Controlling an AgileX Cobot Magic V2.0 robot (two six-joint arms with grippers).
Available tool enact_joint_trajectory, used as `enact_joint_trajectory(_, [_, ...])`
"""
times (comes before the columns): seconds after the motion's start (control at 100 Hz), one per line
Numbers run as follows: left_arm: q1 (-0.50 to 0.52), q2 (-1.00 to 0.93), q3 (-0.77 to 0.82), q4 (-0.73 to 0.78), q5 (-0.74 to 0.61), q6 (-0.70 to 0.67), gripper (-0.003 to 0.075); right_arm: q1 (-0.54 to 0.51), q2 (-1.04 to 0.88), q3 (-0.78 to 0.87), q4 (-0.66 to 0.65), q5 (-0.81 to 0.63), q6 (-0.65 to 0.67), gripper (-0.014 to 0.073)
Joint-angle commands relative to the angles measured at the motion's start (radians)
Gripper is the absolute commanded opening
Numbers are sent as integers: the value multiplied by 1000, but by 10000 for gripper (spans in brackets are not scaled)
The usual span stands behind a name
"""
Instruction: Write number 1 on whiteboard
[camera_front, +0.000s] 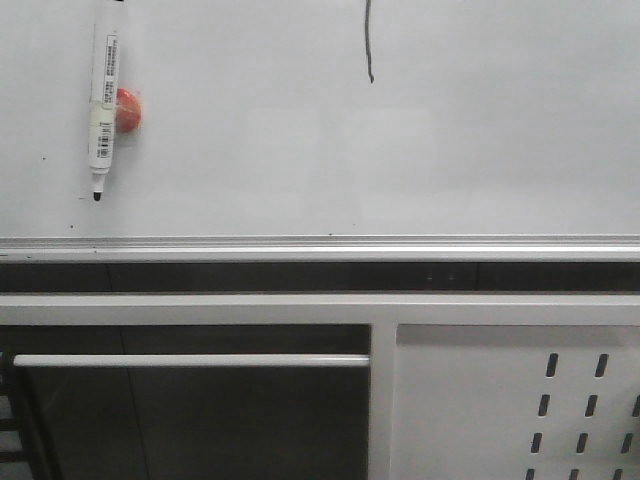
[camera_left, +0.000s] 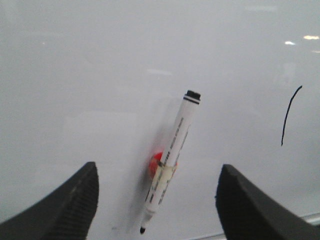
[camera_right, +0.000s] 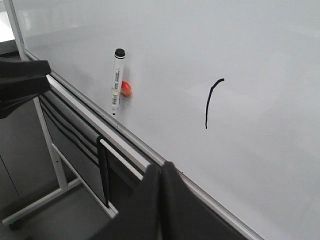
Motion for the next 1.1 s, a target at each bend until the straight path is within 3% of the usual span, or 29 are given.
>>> enact_joint_trajectory(0.0, [3,-67,9,26,-203,16,344,-4,2,-24,2,-55,1,-61])
enact_joint_trajectory(0.22, [3,-154,22,126,-178,24,-21,-4,2,-24,2,-33,1,-61])
enact_joint_trajectory(0.32, [3,-173,22,134,-164,42,-18,-4,2,-24,2,-32,1,-61])
enact_joint_trajectory(0.5, [3,-201,7,11,-101,151,-18,-4,2,-22,-3,-25,1,-61])
enact_joint_trajectory(0.74, [3,-232,-201,-41,425,379,-18,-4,2,-19,-5,0,1,-61])
enact_joint_trajectory(0.9, [3,-279,-375,-142,674,446,-18,-4,2,-19,-5,2,1,-61])
enact_joint_trajectory(1.09, [70,-442,-458,-326,952,668,-18,-4,2,-19,-5,8,1,-61])
